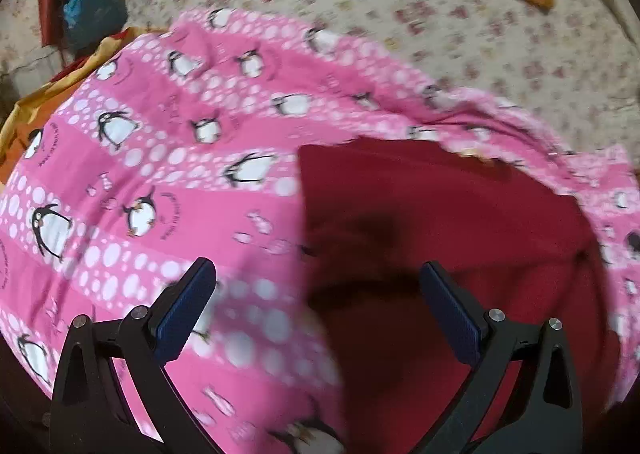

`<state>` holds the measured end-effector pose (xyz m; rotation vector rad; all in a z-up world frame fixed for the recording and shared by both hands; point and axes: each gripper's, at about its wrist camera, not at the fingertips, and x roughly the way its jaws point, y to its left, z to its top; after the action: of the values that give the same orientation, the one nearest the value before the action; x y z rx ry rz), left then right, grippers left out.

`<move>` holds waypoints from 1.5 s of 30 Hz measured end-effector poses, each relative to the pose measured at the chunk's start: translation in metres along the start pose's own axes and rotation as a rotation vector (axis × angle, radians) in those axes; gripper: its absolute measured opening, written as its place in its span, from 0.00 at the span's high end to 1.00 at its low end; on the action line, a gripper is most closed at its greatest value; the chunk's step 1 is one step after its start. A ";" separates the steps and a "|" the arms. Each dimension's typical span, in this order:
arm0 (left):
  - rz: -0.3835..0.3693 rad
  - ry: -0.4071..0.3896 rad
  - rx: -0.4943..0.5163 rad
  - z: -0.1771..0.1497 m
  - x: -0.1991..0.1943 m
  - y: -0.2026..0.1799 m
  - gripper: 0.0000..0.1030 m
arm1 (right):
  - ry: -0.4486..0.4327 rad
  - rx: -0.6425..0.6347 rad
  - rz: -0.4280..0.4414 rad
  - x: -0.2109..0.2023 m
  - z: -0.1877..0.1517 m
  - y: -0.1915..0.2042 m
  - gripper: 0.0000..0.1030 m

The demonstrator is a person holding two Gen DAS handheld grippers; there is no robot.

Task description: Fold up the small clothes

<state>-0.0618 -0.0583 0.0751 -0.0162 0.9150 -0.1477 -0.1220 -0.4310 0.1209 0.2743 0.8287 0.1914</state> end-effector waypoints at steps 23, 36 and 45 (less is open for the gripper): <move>-0.071 0.020 0.194 -0.056 -0.045 -0.060 0.01 | 0.271 -0.016 0.273 -0.011 -0.137 0.066 0.48; -0.127 -0.001 0.137 -0.056 -0.072 -0.024 0.01 | 0.225 0.049 0.430 0.044 -0.088 0.094 0.51; -0.241 -0.006 0.077 -0.060 -0.090 0.000 0.01 | 0.208 0.077 0.341 0.092 -0.055 0.103 0.51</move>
<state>-0.1632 -0.0432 0.1088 -0.0561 0.8987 -0.4066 -0.1086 -0.2993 0.0539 0.4739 0.9939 0.5140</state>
